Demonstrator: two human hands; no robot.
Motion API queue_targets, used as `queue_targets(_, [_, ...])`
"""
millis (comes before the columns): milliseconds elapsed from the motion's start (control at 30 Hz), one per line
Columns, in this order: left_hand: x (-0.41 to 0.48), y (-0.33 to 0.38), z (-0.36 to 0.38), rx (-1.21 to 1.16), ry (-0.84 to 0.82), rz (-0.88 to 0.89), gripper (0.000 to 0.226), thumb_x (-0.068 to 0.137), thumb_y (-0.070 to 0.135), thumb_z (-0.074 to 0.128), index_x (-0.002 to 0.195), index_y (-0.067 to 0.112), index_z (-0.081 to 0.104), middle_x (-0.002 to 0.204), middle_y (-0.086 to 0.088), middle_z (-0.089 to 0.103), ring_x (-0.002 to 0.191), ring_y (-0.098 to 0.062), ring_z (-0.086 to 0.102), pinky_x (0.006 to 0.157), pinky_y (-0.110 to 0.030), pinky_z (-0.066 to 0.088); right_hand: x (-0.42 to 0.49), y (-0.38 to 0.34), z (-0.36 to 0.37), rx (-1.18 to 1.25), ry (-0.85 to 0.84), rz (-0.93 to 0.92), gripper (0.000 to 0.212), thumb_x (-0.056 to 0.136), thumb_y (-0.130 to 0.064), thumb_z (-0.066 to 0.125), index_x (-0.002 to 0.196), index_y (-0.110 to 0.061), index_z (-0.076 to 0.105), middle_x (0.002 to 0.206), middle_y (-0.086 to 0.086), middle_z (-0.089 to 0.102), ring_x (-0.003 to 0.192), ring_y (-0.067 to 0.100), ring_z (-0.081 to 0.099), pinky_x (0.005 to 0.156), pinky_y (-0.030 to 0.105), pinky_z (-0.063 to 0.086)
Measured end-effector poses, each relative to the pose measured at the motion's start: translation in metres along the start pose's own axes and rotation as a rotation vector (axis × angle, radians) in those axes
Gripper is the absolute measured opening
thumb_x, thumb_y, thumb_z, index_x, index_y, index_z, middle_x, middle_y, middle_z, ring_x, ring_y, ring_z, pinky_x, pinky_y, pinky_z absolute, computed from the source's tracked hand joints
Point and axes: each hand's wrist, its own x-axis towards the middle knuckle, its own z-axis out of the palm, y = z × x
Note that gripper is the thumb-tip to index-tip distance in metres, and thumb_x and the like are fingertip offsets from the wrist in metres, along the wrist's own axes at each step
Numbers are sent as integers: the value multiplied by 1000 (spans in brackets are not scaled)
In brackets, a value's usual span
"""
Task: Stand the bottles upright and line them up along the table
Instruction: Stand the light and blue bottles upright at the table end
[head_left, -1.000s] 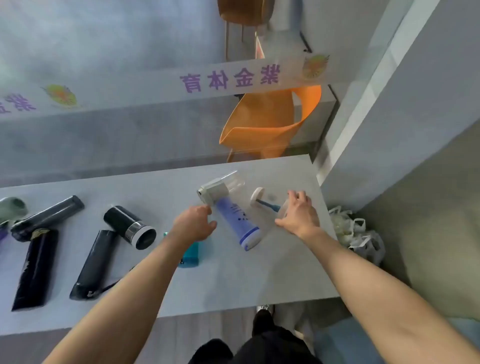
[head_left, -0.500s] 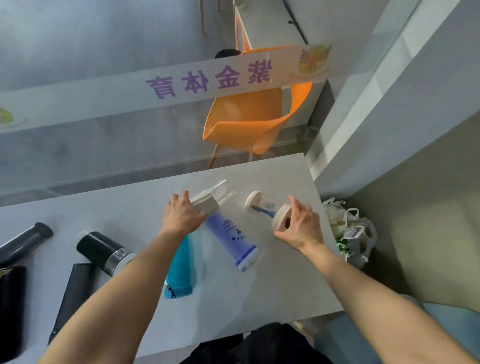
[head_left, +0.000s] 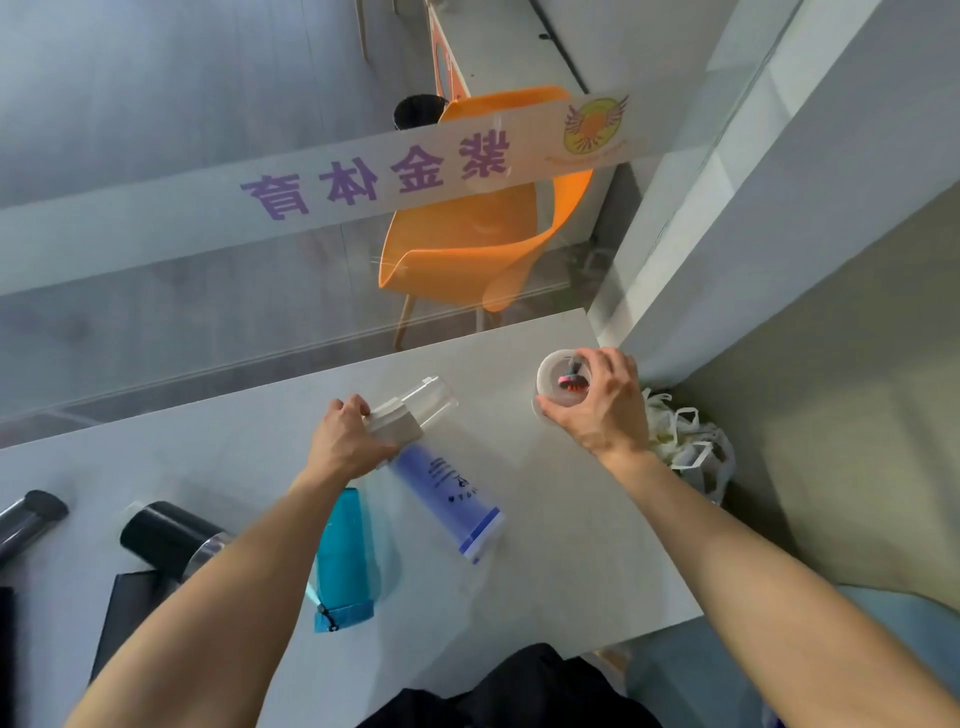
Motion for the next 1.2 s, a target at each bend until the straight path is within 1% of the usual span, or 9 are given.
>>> queue_targets(200, [-3, 7, -2, -38, 60, 69, 96, 64, 46, 100, 142, 11, 58, 124, -3, 54, 105, -21, 57, 92, -38, 59, 8, 10, 6, 6, -77, 30, 78, 63, -61, 94, 118, -15, 62, 118, 6, 59, 110, 29, 56, 95, 40, 53])
queue_targets(300, [-1, 13, -9, -6, 102, 118, 84, 63, 50, 98, 130, 10, 67, 117, -1, 48, 101, -22, 58, 91, -38, 60, 10, 10, 6, 12, -89, 38, 84, 62, -63, 94, 120, -14, 60, 120, 7, 60, 110, 29, 56, 94, 40, 53])
queue_targets(467, [-1, 52, -30, -3, 188, 238, 83, 61, 53, 97, 129, 16, 67, 122, 0, 40, 117, -25, 47, 101, -41, 56, 7, 8, 3, 43, -100, 53, 86, 62, -64, 96, 123, -16, 60, 123, 5, 60, 113, 27, 56, 93, 39, 56])
queue_targets(633, [-3, 105, -36, 20, 136, 415, 88, 62, 46, 95, 139, 22, 61, 130, -3, 49, 119, -29, 54, 99, -43, 56, 9, 6, -1, 33, -147, 62, 92, 64, -68, 94, 130, -15, 58, 131, 6, 59, 119, 26, 55, 94, 38, 54])
queue_targets(767, [-9, 145, -29, 78, 119, 564, 81, 64, 41, 92, 131, 20, 53, 125, -1, 59, 109, -25, 55, 96, -47, 54, 10, 4, -2, 26, -163, 72, 95, 66, -69, 93, 134, -14, 57, 133, 6, 58, 121, 25, 54, 97, 37, 53])
queue_targets(867, [-15, 154, -15, 167, 90, 683, 78, 68, 42, 91, 134, 24, 54, 127, 0, 59, 113, -25, 54, 98, -45, 54, 10, 3, -3, 33, -184, 78, 95, 67, -69, 92, 136, -14, 55, 134, 7, 57, 123, 26, 53, 101, 38, 52])
queue_targets(967, [-18, 149, -8, 147, 89, 680, 82, 70, 42, 93, 139, 25, 52, 132, 0, 58, 116, -26, 55, 98, -41, 54, 11, 2, -6, 39, -201, 76, 96, 68, -70, 91, 137, -14, 54, 135, 7, 57, 125, 25, 53, 102, 37, 51])
queue_targets(1100, [-14, 140, -14, 157, 73, 632, 86, 67, 45, 96, 137, 26, 50, 130, 2, 59, 111, -23, 55, 94, -43, 58, 12, 3, -8, 36, -204, 68, 95, 68, -69, 91, 136, -14, 54, 134, 7, 57, 124, 25, 53, 102, 36, 51])
queue_targets(1200, [-16, 141, -15, 169, 20, 598, 96, 64, 48, 99, 143, 30, 47, 137, 3, 55, 116, -23, 55, 97, -45, 59, 15, 5, -9, 32, -234, 41, 97, 68, -74, 89, 136, -15, 52, 135, 7, 57, 124, 26, 53, 103, 41, 55])
